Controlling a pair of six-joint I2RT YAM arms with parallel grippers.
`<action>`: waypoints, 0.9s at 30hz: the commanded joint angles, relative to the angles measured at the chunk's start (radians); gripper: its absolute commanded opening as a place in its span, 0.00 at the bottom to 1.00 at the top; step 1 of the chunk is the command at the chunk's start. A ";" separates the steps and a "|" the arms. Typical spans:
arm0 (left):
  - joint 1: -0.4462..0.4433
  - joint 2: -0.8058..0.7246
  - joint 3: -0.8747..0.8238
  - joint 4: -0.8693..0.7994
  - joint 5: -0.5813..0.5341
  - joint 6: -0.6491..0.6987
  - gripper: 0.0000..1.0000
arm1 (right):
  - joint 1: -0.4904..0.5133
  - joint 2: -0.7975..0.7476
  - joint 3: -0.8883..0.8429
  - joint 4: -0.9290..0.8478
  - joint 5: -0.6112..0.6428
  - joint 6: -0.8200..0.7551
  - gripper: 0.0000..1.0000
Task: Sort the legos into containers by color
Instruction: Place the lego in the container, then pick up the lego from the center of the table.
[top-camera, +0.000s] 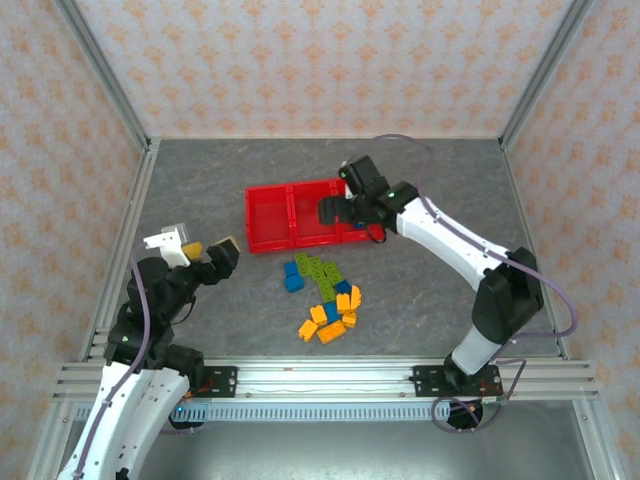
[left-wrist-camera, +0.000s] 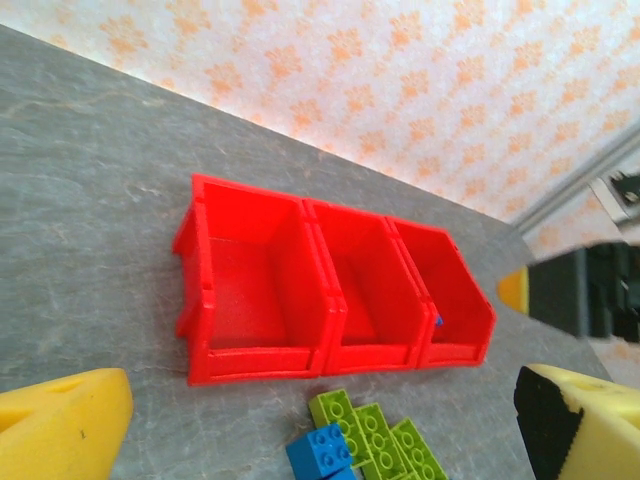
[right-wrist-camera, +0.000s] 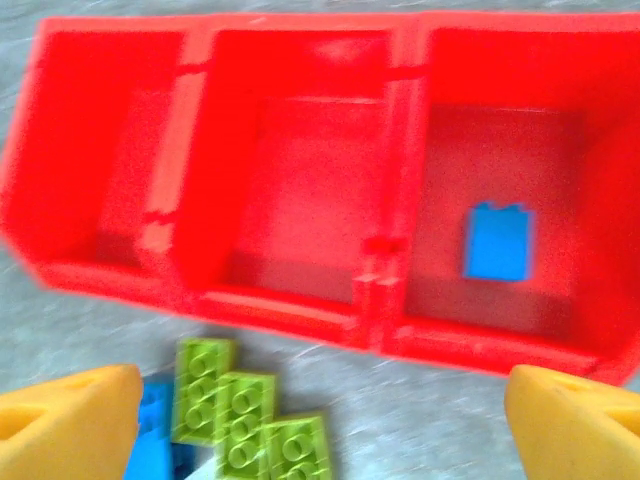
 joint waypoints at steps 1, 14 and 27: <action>-0.004 -0.044 0.039 -0.069 -0.130 -0.040 0.99 | 0.076 0.011 -0.044 -0.013 -0.019 0.103 0.95; -0.007 -0.258 0.019 -0.078 -0.218 -0.081 0.99 | 0.261 0.299 0.108 -0.030 0.023 0.176 0.85; -0.007 -0.333 0.008 -0.051 -0.191 -0.058 0.99 | 0.342 0.540 0.395 -0.227 0.154 0.141 0.72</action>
